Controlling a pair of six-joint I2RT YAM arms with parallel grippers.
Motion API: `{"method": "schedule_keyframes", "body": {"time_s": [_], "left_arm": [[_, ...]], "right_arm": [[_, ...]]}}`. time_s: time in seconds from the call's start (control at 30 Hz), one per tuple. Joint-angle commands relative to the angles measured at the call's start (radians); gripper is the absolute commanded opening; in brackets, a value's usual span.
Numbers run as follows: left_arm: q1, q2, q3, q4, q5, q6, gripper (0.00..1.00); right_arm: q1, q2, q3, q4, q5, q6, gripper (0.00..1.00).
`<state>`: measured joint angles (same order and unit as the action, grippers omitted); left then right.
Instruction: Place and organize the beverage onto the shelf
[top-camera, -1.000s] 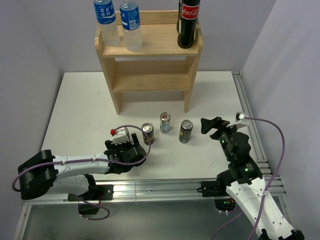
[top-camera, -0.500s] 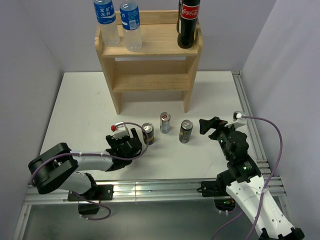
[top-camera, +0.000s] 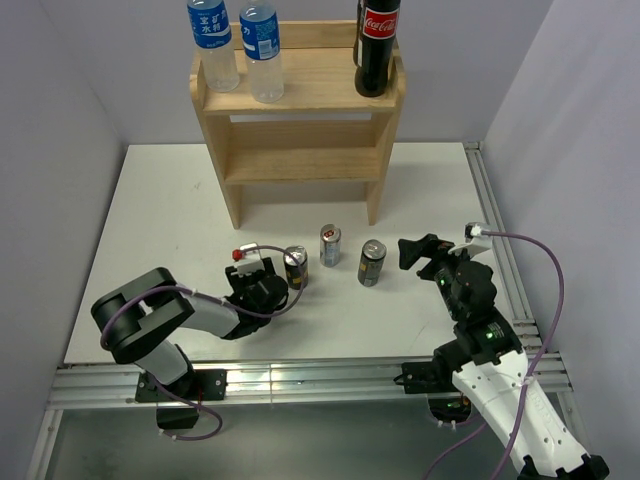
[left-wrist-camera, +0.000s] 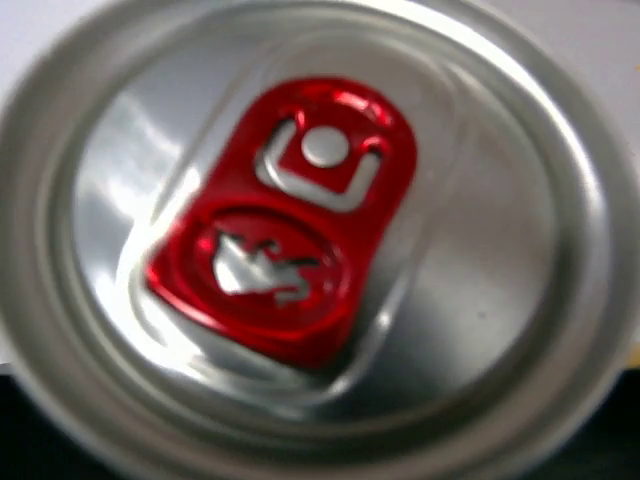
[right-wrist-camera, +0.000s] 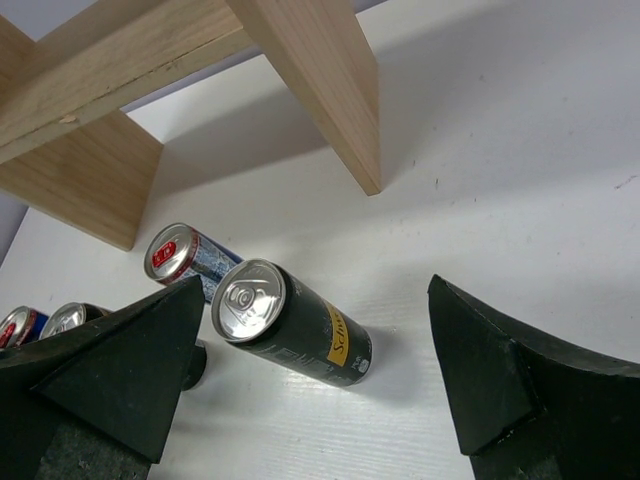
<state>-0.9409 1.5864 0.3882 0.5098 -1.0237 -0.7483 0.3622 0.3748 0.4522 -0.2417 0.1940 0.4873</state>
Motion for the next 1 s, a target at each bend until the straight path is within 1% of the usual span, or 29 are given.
{"method": "schedule_keyframes", "body": {"time_s": [0.0, 0.03, 0.07, 0.13, 0.17, 0.2, 0.3, 0.33, 0.37, 0.4, 0.43, 0.5, 0.53, 0.57, 0.6, 0.63, 0.7, 0.73, 0.8, 0.97], "left_arm": [[0.002, -0.041, 0.017, 0.073, -0.041, 0.024, 0.66], [0.002, -0.046, 0.011, 0.081, -0.039, 0.038, 0.64], [0.002, -0.049, 0.014, 0.070, -0.041, 0.037, 0.58], [0.002, -0.046, 0.017, 0.064, -0.042, 0.041, 0.51], [0.002, -0.045, 0.020, 0.047, -0.042, 0.041, 0.26], [0.002, -0.048, 0.024, 0.026, -0.053, 0.030, 0.17], [-0.004, -0.060, 0.032, 0.010, -0.079, 0.021, 0.13], [-0.016, -0.066, 0.041, 0.004, -0.084, 0.044, 0.11], [-0.022, -0.074, 0.058, -0.022, -0.096, 0.047, 0.06], [-0.030, -0.089, 0.081, -0.128, -0.117, 0.040, 0.02], [-0.044, -0.095, 0.140, -0.186, -0.168, 0.030, 0.00], [-0.075, -0.127, 0.207, -0.327, -0.188, -0.017, 0.00], [-0.076, -0.146, 0.242, -0.352, -0.178, 0.021, 0.00], [-0.076, -0.167, 0.251, -0.343, -0.165, 0.053, 0.00], [-0.076, -0.221, 0.256, -0.330, -0.150, 0.085, 0.00], [-0.076, -0.248, 0.264, -0.314, -0.135, 0.149, 0.00], [-0.068, -0.325, 0.276, -0.263, -0.067, 0.216, 0.00], [-0.061, -0.345, 0.302, -0.257, -0.044, 0.265, 0.00], [-0.023, -0.388, 0.331, -0.243, 0.023, 0.315, 0.00], [0.066, -0.396, 0.443, -0.215, 0.086, 0.435, 0.00]], "right_arm": [[0.007, -0.008, 0.025, 0.002, 0.005, -0.018, 1.00], [0.007, -0.005, 0.026, 0.004, 0.007, -0.018, 1.00], [0.007, -0.004, 0.028, 0.002, 0.007, -0.018, 1.00], [0.007, -0.001, 0.026, 0.007, 0.002, -0.018, 1.00], [0.009, -0.002, 0.026, 0.005, 0.004, -0.016, 1.00], [0.007, -0.002, 0.026, 0.007, 0.004, -0.018, 1.00], [0.007, -0.004, 0.026, 0.005, 0.004, -0.018, 1.00], [0.009, -0.004, 0.026, 0.005, 0.004, -0.018, 1.00], [0.007, -0.005, 0.025, 0.005, 0.004, -0.018, 1.00], [0.007, -0.004, 0.025, 0.007, 0.004, -0.018, 1.00], [0.007, -0.004, 0.025, 0.007, 0.002, -0.016, 1.00], [0.007, -0.002, 0.025, 0.008, 0.001, -0.018, 1.00], [0.007, -0.002, 0.026, 0.008, 0.002, -0.016, 1.00], [0.007, -0.002, 0.025, 0.010, 0.002, -0.016, 1.00], [0.007, -0.004, 0.025, 0.010, 0.001, -0.016, 1.00], [0.007, -0.007, 0.023, 0.012, 0.001, -0.015, 1.00], [0.007, -0.010, 0.023, 0.012, 0.001, -0.015, 1.00], [0.007, -0.011, 0.023, 0.012, -0.001, -0.015, 1.00], [0.007, -0.013, 0.022, 0.013, -0.002, -0.013, 1.00], [0.007, -0.011, 0.019, 0.022, -0.007, -0.010, 1.00]]}}
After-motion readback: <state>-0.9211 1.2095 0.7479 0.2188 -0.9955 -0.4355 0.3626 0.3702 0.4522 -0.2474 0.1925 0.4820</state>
